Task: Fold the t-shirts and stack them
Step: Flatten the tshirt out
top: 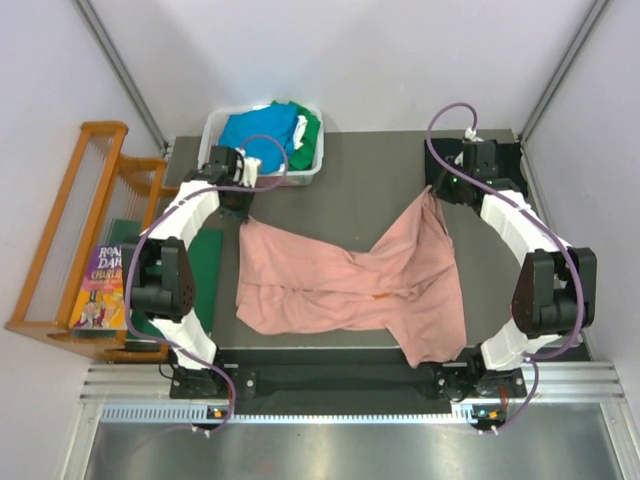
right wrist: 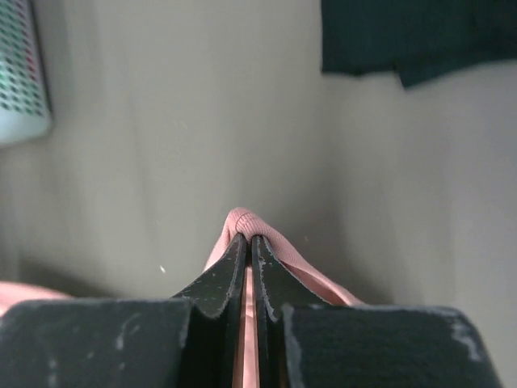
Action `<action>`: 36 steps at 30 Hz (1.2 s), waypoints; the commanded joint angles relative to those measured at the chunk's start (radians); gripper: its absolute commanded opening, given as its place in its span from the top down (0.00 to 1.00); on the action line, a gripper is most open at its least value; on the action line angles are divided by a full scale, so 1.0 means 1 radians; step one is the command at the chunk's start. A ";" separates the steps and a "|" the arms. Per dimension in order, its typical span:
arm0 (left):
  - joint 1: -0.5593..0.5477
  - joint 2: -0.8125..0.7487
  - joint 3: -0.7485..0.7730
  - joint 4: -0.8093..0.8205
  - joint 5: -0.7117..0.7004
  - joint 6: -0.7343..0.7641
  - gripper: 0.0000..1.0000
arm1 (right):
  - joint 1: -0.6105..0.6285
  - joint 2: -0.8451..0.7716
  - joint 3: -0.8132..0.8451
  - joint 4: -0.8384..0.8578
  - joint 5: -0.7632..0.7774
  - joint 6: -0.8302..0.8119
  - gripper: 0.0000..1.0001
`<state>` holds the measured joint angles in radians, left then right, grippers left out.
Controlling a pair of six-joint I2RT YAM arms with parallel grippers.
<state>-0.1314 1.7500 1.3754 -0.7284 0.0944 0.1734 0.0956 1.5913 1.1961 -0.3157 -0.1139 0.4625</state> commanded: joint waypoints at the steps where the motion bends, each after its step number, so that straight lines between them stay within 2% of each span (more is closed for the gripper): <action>1: 0.046 -0.033 0.106 0.058 0.004 -0.064 1.00 | -0.004 0.024 0.120 0.044 0.002 -0.021 0.99; 2: 0.046 -0.043 0.106 0.049 0.013 -0.063 1.00 | -0.004 0.027 0.125 0.043 0.000 -0.022 0.94; 3: 0.046 -0.050 0.097 0.043 0.021 -0.063 1.00 | -0.004 0.026 0.128 0.037 0.009 -0.024 0.84; 4: 0.046 -0.059 0.088 0.037 0.037 -0.063 1.00 | -0.004 0.029 0.135 0.038 0.020 -0.034 0.53; 5: 0.044 -0.076 0.079 0.029 0.045 -0.060 0.95 | -0.007 0.032 0.141 0.024 0.032 -0.036 0.39; 6: 0.044 -0.086 0.064 0.023 0.056 -0.049 0.86 | -0.008 0.033 0.148 0.017 0.045 -0.035 0.24; 7: 0.044 -0.107 0.057 0.017 0.060 -0.048 0.58 | -0.008 0.030 0.154 0.007 0.045 -0.035 0.01; 11: 0.042 -0.193 0.057 -0.044 0.093 -0.043 0.16 | -0.002 -0.033 0.109 -0.006 0.045 -0.036 0.00; 14: 0.042 -0.288 0.062 -0.083 0.157 -0.034 0.03 | 0.028 -0.148 0.014 -0.019 0.030 -0.025 0.00; 15: 0.032 -0.311 0.053 -0.112 0.204 -0.029 0.02 | 0.042 -0.177 -0.007 -0.049 0.036 -0.027 0.00; 19: -0.013 -0.409 -0.051 -0.149 0.220 -0.003 0.02 | 0.137 -0.344 -0.160 -0.105 0.026 -0.042 0.00; 23: -0.019 -0.423 -0.221 -0.149 0.223 0.012 0.07 | 0.194 -0.468 -0.311 -0.109 -0.013 -0.024 0.01; 24: -0.027 -0.422 -0.240 -0.144 0.217 0.012 0.08 | 0.197 -0.487 -0.335 -0.114 -0.016 -0.025 0.03; 25: -0.033 -0.408 -0.255 -0.141 0.185 0.008 0.10 | 0.197 -0.516 -0.370 -0.124 -0.017 -0.025 0.10; 28: -0.062 -0.351 -0.280 -0.143 0.104 -0.018 0.11 | 0.199 -0.537 -0.421 -0.131 -0.013 -0.030 0.14; 33: -0.063 -0.262 -0.265 -0.132 0.059 -0.038 0.12 | 0.197 -0.530 -0.437 -0.118 -0.023 -0.024 0.16; 36: -0.062 -0.231 -0.248 -0.109 0.059 -0.060 0.14 | 0.199 -0.519 -0.431 -0.117 -0.032 -0.025 0.22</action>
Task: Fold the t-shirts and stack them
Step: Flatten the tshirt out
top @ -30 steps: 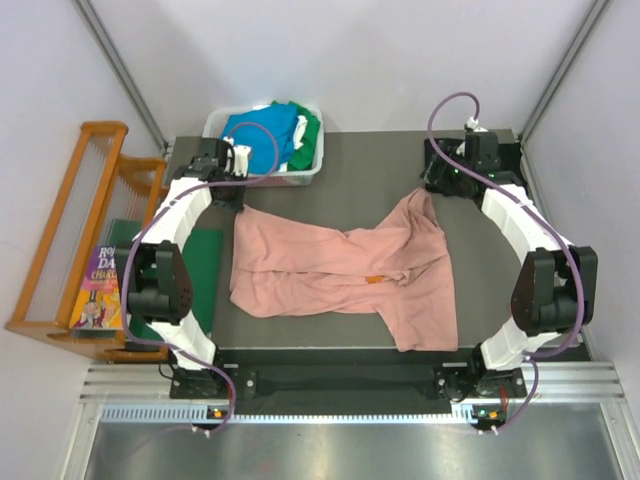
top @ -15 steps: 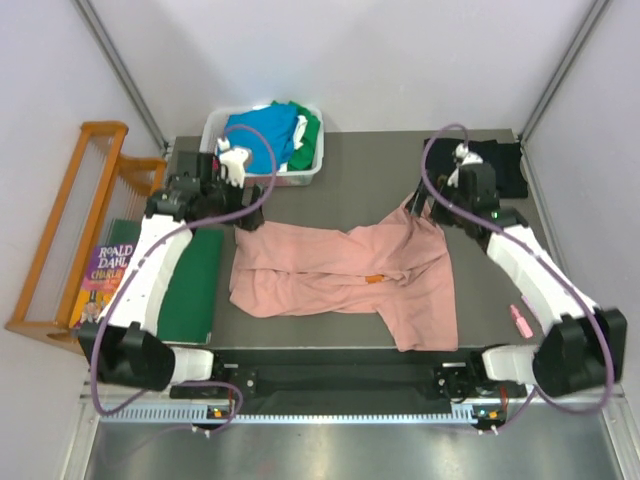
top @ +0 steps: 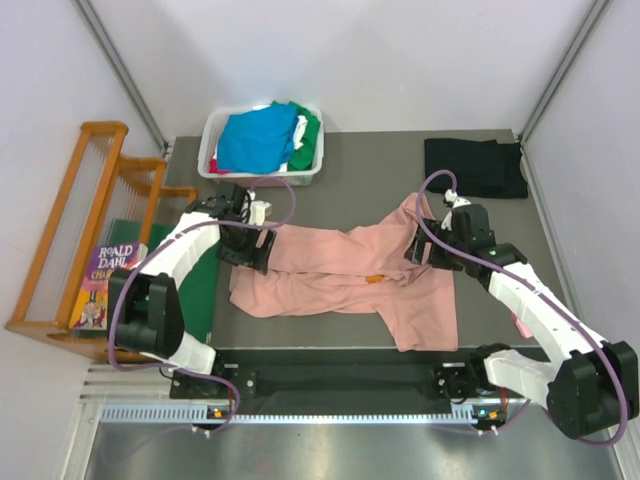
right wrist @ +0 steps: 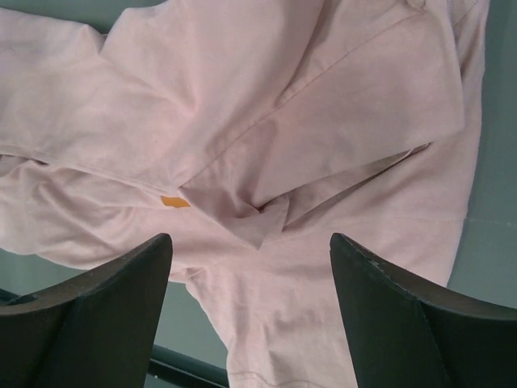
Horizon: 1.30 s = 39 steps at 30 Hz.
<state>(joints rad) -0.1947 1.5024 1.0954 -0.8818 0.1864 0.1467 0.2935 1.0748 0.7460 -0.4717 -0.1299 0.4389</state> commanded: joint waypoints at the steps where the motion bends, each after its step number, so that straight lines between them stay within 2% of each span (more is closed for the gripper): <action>1: 0.001 0.027 0.035 0.049 -0.034 -0.039 0.15 | 0.001 -0.001 0.021 0.039 -0.017 0.000 0.23; 12: 0.032 0.100 0.000 0.141 -0.051 -0.045 0.26 | -0.001 0.007 0.009 0.042 -0.025 -0.016 0.32; 18: 0.089 0.174 0.018 0.147 -0.012 -0.050 0.29 | 0.001 -0.001 0.007 0.039 -0.027 -0.016 0.33; 23: 0.098 0.177 0.018 0.159 -0.010 -0.053 0.30 | -0.001 0.004 0.012 0.035 -0.025 -0.022 0.35; 27: 0.103 0.182 0.018 0.165 -0.005 -0.050 0.31 | -0.001 0.010 0.016 0.038 -0.030 -0.022 0.44; 29: 0.103 0.193 0.017 0.173 -0.004 -0.049 0.38 | -0.001 0.011 0.016 0.039 -0.033 -0.017 0.52; 32: 0.106 0.212 0.012 0.188 -0.002 -0.047 0.46 | -0.001 0.011 0.016 0.036 -0.036 -0.016 0.54; 34: 0.118 0.222 0.001 0.199 -0.007 -0.045 0.45 | -0.001 0.011 0.015 0.031 -0.039 -0.014 0.55; 39: 0.167 0.232 0.001 0.193 0.034 -0.041 0.35 | -0.001 -0.006 0.001 0.019 -0.053 -0.014 0.51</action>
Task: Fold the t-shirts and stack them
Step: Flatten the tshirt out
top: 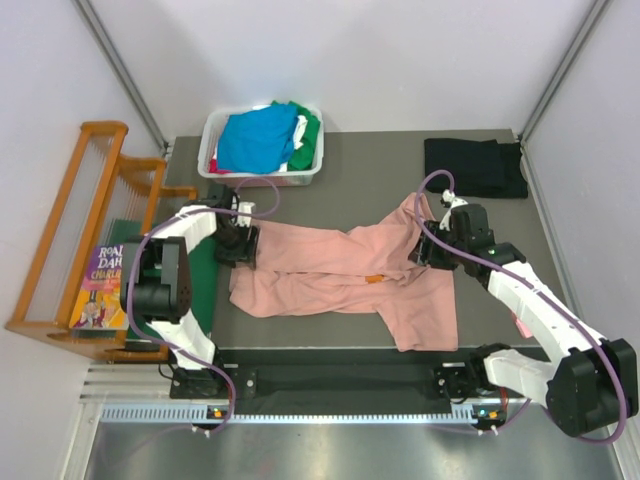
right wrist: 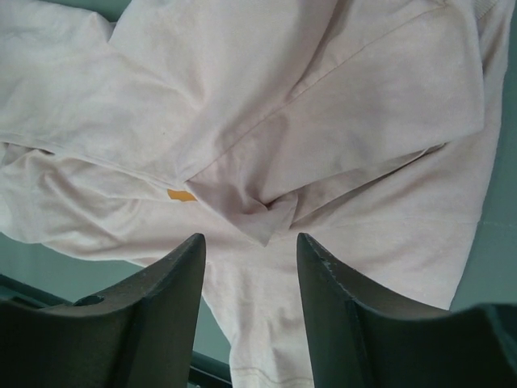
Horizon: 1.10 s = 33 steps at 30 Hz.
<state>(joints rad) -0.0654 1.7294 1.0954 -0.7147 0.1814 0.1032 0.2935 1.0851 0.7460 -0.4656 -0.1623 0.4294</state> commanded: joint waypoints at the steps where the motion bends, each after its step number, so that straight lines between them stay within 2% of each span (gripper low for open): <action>1: 0.041 -0.001 0.001 0.026 0.041 0.003 0.34 | 0.001 -0.017 -0.008 0.015 -0.025 -0.004 0.49; 5: 0.039 -0.002 0.001 0.024 0.059 0.000 0.34 | 0.001 -0.002 -0.048 0.036 -0.049 0.005 0.46; 9: 0.039 0.004 0.000 0.023 0.069 -0.002 0.46 | 0.004 -0.011 -0.082 0.054 -0.062 0.019 0.49; 10: 0.039 0.005 0.000 0.021 0.073 -0.003 0.52 | 0.004 -0.019 -0.085 0.056 -0.062 0.023 0.50; 12: 0.041 0.004 0.001 0.023 0.078 -0.003 0.59 | 0.004 -0.024 -0.083 0.053 -0.059 0.020 0.52; 15: 0.039 0.006 0.007 0.018 0.084 -0.005 0.73 | 0.004 -0.019 -0.079 0.047 -0.057 0.014 0.58; 16: 0.039 0.004 0.009 0.015 0.087 -0.003 0.81 | 0.004 -0.016 -0.077 0.047 -0.057 0.012 0.64; 20: 0.038 -0.010 0.011 0.009 0.084 -0.003 0.94 | 0.006 0.002 -0.097 0.064 -0.056 0.011 0.65; 24: 0.039 -0.014 0.014 0.001 0.086 -0.002 0.99 | 0.006 0.038 -0.132 0.103 -0.054 0.012 0.53; 25: 0.041 -0.017 0.014 0.001 0.086 -0.002 1.00 | 0.006 0.048 -0.137 0.113 -0.054 0.015 0.46; 33: 0.039 -0.031 0.018 -0.008 0.090 0.001 1.00 | 0.045 0.102 -0.137 0.157 -0.059 0.042 0.45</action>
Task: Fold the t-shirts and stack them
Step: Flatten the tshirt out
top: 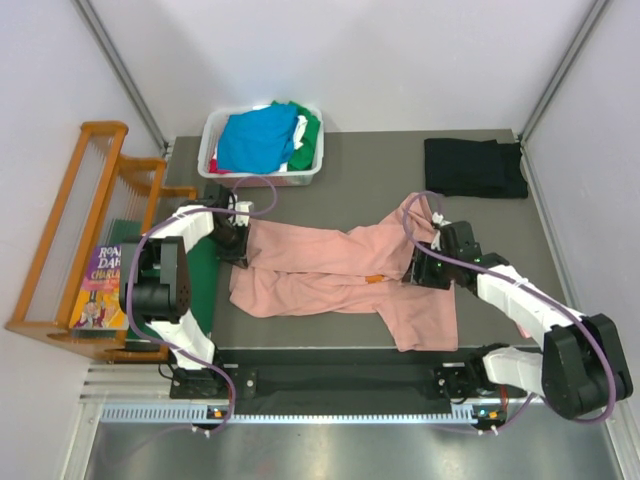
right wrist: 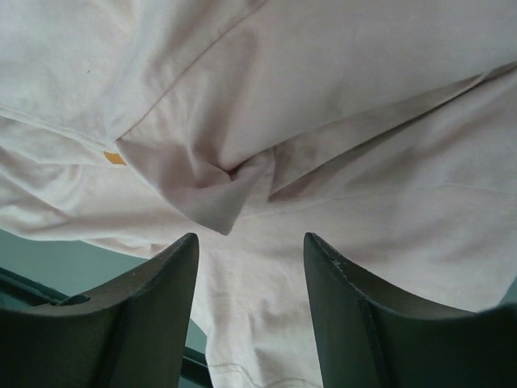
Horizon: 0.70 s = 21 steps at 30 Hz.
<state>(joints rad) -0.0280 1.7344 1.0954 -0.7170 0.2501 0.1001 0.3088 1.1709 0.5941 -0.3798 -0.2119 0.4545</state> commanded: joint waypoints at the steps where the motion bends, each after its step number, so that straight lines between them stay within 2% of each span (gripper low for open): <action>1: 0.002 -0.036 0.017 -0.004 0.021 0.003 1.00 | 0.044 0.029 0.018 0.076 -0.007 0.018 0.45; 6: 0.002 -0.039 0.009 -0.001 0.028 0.003 1.00 | 0.079 0.073 0.041 0.101 0.006 0.030 0.49; 13: 0.002 -0.056 0.005 -0.006 0.031 0.012 1.00 | 0.084 0.153 0.076 0.121 0.028 0.004 0.63; 21: 0.003 -0.059 -0.014 0.005 0.031 0.021 1.00 | 0.084 0.185 0.151 0.094 0.054 -0.025 0.64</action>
<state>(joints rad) -0.0280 1.7157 1.0935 -0.7177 0.2584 0.1070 0.3805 1.3476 0.6769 -0.3103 -0.1764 0.4526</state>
